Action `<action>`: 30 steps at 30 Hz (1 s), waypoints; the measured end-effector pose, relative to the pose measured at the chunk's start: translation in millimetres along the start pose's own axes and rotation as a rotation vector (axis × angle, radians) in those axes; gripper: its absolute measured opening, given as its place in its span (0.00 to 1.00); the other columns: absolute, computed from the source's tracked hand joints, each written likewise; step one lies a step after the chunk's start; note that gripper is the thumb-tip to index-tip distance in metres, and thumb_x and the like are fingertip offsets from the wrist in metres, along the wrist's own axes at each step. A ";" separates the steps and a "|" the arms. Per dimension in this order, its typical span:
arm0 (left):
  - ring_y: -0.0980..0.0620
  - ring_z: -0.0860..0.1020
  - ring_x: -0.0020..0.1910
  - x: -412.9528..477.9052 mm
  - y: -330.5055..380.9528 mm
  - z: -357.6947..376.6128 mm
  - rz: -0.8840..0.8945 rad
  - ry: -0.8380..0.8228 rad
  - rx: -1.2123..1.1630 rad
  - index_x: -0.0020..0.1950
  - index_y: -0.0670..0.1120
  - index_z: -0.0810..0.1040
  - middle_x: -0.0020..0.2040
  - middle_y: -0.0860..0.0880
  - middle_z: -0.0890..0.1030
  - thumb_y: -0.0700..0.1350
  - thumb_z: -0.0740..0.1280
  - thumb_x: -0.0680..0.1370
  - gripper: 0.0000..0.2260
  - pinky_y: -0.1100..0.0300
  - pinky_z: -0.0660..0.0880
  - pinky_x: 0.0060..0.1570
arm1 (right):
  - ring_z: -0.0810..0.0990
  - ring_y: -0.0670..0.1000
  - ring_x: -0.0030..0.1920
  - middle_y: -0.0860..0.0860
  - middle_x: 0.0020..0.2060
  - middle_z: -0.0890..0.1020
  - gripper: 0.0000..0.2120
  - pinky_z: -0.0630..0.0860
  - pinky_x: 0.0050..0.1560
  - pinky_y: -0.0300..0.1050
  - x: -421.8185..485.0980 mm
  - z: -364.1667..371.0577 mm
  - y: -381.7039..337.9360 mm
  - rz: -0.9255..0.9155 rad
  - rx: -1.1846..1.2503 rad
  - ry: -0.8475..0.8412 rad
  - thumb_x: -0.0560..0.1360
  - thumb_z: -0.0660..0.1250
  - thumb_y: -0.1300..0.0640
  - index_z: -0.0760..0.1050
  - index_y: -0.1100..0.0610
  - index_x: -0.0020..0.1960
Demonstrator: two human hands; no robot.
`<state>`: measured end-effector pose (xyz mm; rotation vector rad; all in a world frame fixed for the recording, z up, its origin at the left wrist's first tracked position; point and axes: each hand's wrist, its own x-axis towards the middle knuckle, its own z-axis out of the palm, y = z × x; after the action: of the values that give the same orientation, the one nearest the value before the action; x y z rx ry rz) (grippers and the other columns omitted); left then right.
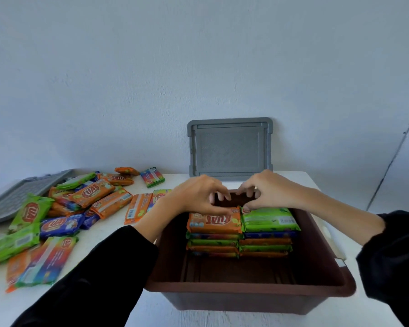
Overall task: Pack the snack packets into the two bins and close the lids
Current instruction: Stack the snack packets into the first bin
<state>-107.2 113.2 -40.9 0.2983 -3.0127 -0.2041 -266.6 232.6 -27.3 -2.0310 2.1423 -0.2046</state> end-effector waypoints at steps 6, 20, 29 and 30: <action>0.55 0.80 0.41 -17.8 -48.7 -36.8 -0.207 0.250 -0.086 0.52 0.47 0.82 0.45 0.52 0.83 0.48 0.67 0.75 0.09 0.53 0.79 0.46 | 0.78 0.52 0.53 0.52 0.54 0.79 0.22 0.75 0.56 0.48 44.9 -16.3 -22.9 -0.080 0.055 0.150 0.73 0.69 0.52 0.72 0.51 0.66; 0.46 0.71 0.64 -61.3 -188.6 16.6 -1.041 0.118 -0.260 0.67 0.44 0.69 0.66 0.43 0.72 0.49 0.65 0.76 0.22 0.53 0.69 0.60 | 0.70 0.58 0.65 0.60 0.64 0.71 0.31 0.67 0.61 0.47 219.8 39.9 -83.2 -0.184 0.186 -0.030 0.73 0.69 0.52 0.62 0.51 0.73; 0.44 0.57 0.73 -84.4 -202.3 92.9 -0.937 -0.002 -0.038 0.76 0.52 0.51 0.75 0.47 0.60 0.52 0.46 0.82 0.21 0.45 0.57 0.71 | 0.47 0.57 0.76 0.56 0.76 0.47 0.56 0.48 0.76 0.50 274.6 112.5 -76.8 -0.176 -0.046 -0.447 0.65 0.72 0.38 0.39 0.57 0.76; 0.44 0.57 0.72 -87.9 -203.1 95.9 -0.938 0.007 -0.030 0.76 0.53 0.52 0.74 0.48 0.60 0.52 0.46 0.82 0.21 0.45 0.59 0.70 | 0.45 0.56 0.76 0.55 0.76 0.46 0.56 0.47 0.76 0.50 276.2 113.7 -74.8 -0.180 -0.050 -0.453 0.65 0.71 0.37 0.39 0.57 0.76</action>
<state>5.0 -54.6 -172.8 1.6578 -2.5988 -0.3036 -181.7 -44.4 -131.6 -2.0534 1.7079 0.2651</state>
